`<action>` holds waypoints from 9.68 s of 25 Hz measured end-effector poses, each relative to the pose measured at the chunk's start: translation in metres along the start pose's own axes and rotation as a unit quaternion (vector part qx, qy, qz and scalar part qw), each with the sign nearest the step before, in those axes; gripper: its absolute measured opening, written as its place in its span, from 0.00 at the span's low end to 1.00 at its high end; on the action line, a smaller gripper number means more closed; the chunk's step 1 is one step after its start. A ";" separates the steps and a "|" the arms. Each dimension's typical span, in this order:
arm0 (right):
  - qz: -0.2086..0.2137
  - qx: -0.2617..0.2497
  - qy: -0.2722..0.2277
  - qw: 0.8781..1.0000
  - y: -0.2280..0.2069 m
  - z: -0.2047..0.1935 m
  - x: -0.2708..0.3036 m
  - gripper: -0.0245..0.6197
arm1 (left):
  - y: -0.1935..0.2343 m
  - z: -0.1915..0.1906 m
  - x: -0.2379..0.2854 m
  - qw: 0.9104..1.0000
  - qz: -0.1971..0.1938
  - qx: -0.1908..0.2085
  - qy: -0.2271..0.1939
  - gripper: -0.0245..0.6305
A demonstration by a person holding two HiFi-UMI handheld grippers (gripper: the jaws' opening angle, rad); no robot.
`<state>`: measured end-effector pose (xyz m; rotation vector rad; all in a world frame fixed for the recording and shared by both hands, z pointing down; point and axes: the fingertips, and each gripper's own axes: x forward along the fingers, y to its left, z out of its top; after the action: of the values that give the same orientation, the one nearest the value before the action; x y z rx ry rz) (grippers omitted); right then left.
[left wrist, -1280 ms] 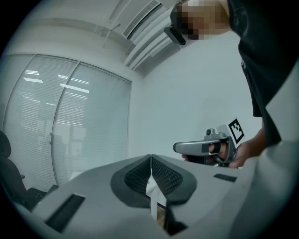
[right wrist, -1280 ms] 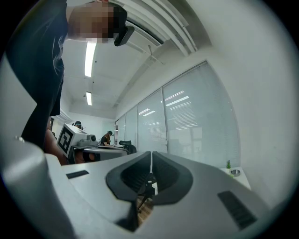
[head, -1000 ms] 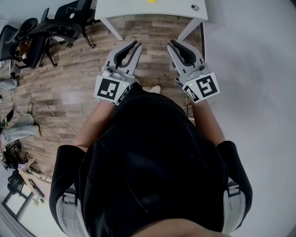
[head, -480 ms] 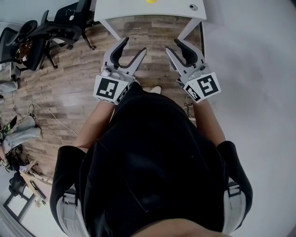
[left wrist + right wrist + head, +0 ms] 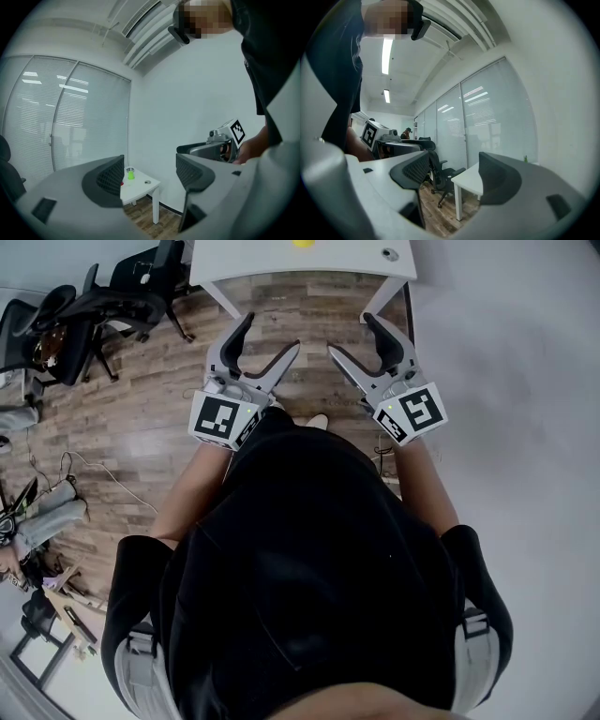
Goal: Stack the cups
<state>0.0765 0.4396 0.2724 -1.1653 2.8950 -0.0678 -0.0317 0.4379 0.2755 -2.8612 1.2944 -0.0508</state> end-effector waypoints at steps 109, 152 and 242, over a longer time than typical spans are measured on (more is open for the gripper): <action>0.021 0.013 0.354 0.935 -0.360 -0.335 0.461 0.35 | 0.352 -0.123 0.344 0.992 0.014 -0.046 0.113 0.54; -0.094 0.049 0.261 0.959 -0.453 -0.309 0.397 0.49 | 0.337 -0.158 0.446 0.991 -0.007 -0.026 0.130 0.54; 0.006 0.044 0.163 0.986 -0.377 -0.204 0.518 0.50 | 0.568 -0.353 0.438 0.954 0.128 -0.045 0.266 0.39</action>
<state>-0.0427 -0.1841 0.4927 -1.2246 3.1340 -0.4210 -0.1797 -0.2612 0.6331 -2.8246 1.7756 -0.8336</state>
